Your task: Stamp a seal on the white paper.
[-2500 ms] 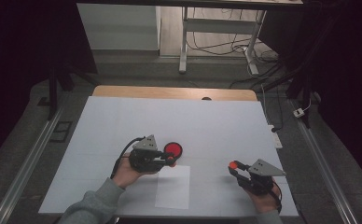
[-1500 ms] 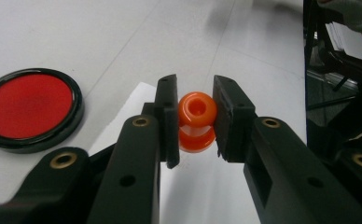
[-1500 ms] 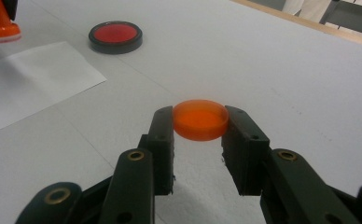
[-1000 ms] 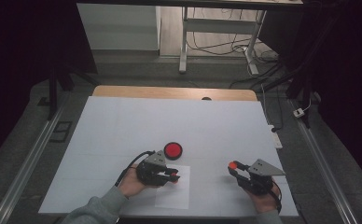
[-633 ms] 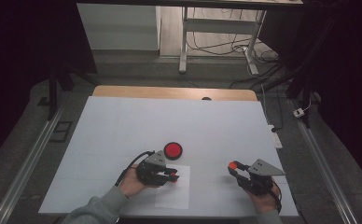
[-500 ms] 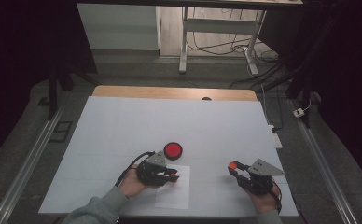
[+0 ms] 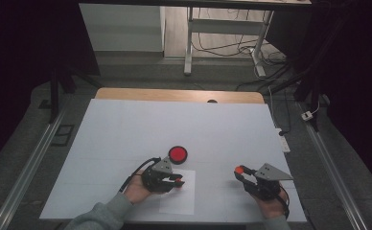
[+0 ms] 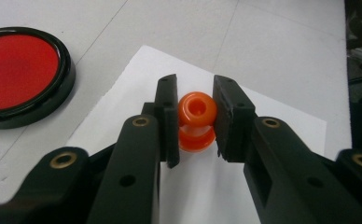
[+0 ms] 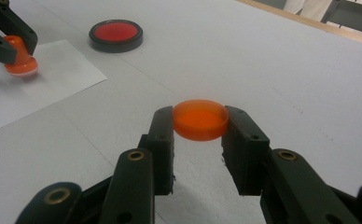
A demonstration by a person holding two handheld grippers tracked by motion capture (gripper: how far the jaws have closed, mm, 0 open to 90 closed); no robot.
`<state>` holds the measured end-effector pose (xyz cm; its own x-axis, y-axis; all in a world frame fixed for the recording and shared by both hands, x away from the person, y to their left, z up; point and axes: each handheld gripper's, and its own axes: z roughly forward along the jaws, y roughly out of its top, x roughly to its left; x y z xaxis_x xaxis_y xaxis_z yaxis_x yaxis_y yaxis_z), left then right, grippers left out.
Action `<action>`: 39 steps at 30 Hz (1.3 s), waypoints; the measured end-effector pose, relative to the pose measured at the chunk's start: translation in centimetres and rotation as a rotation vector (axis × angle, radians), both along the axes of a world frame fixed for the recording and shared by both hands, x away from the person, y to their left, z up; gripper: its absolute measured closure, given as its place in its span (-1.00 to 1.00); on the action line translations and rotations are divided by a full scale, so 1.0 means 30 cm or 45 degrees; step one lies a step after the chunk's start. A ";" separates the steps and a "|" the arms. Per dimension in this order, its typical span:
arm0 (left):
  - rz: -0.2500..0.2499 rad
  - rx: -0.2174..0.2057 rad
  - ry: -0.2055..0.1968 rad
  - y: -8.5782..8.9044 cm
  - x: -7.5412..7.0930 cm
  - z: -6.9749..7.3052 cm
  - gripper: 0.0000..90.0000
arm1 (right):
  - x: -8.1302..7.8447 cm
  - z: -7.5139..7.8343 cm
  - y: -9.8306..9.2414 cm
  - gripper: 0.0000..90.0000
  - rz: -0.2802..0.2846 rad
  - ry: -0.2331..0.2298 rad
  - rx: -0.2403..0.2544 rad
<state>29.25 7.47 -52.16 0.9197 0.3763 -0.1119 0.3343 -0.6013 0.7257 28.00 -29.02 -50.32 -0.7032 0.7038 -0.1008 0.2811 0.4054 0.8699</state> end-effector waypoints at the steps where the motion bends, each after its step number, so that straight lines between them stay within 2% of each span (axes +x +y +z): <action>1: 0.000 0.000 0.000 0.000 0.000 0.000 0.61 | 0.000 0.000 0.000 0.44 -0.001 0.000 -0.003; 17: 0.011 0.019 -0.027 -0.013 -0.007 -0.021 0.61 | 0.000 0.000 0.001 0.44 0.001 0.002 0.000; 24: 0.025 0.057 -0.091 -0.022 -0.032 -0.022 0.61 | -0.001 0.000 0.001 0.44 0.001 0.002 0.002; 34: 0.019 0.065 -0.120 -0.021 -0.039 -0.027 0.62 | -0.001 0.000 0.005 0.44 0.002 0.003 -0.002; 39: 0.013 0.063 -0.118 -0.020 -0.036 -0.028 0.62 | -0.001 0.000 0.004 0.44 0.001 0.004 -0.001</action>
